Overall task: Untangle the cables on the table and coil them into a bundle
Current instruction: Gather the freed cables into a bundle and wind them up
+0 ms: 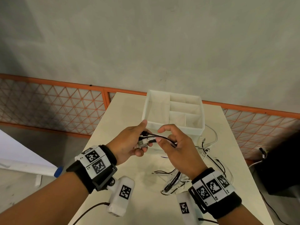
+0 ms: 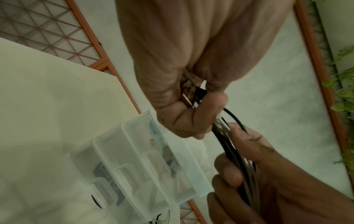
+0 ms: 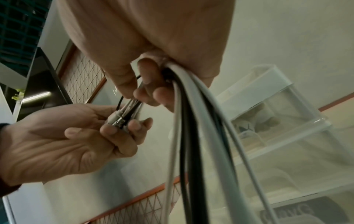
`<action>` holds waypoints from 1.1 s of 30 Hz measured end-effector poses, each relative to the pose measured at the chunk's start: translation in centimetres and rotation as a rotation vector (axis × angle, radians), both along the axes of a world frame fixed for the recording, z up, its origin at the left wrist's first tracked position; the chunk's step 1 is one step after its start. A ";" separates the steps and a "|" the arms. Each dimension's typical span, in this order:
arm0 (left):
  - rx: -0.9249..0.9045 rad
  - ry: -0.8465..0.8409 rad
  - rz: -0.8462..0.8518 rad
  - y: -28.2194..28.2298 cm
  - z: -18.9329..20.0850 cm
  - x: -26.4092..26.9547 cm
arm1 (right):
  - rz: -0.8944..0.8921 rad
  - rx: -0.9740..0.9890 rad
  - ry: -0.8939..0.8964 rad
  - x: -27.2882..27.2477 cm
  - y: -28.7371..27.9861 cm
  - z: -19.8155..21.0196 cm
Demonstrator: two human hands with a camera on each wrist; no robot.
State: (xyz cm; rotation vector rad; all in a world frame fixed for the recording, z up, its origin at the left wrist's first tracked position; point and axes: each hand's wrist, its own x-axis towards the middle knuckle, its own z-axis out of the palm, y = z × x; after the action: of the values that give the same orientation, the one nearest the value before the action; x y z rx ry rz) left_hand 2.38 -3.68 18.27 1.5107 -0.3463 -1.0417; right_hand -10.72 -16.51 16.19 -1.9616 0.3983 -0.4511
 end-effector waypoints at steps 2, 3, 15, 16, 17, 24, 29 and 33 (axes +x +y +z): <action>-0.012 -0.012 0.025 -0.3 -0.1 -0.3 | -0.003 0.022 0.020 0.2 0.1 0.0; -0.021 -0.028 0.036 -0.4 -0.1 -0.5 | -0.009 0.042 0.034 0.4 0.1 0.0; -0.036 -0.102 0.076 -0.8 -0.5 -0.9 | 0.059 0.250 -0.004 0.0 0.0 0.0; -0.039 -0.101 0.050 -0.8 -0.5 -1.0 | 0.029 0.253 -0.006 0.0 0.0 -0.1; -0.043 -0.095 0.020 -0.7 -0.4 -1.1 | -0.003 0.251 -0.008 0.1 -0.1 -0.2; -0.076 -0.061 -0.015 -0.6 -0.3 -1.0 | -0.097 0.206 -0.005 0.6 0.1 -0.7; -0.050 -0.118 0.034 -0.7 -0.6 -1.2 | -0.035 0.179 -0.017 0.7 0.5 -0.8; -0.033 -0.189 0.014 -1.0 -1.0 -1.5 | 0.048 0.195 -0.004 0.8 0.5 -0.4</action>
State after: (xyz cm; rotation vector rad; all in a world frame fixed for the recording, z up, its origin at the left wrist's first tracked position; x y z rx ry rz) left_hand 0.91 -4.65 17.27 1.5835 -0.4823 -0.8808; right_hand -9.93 -15.97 15.80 -1.7771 0.3780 -0.3711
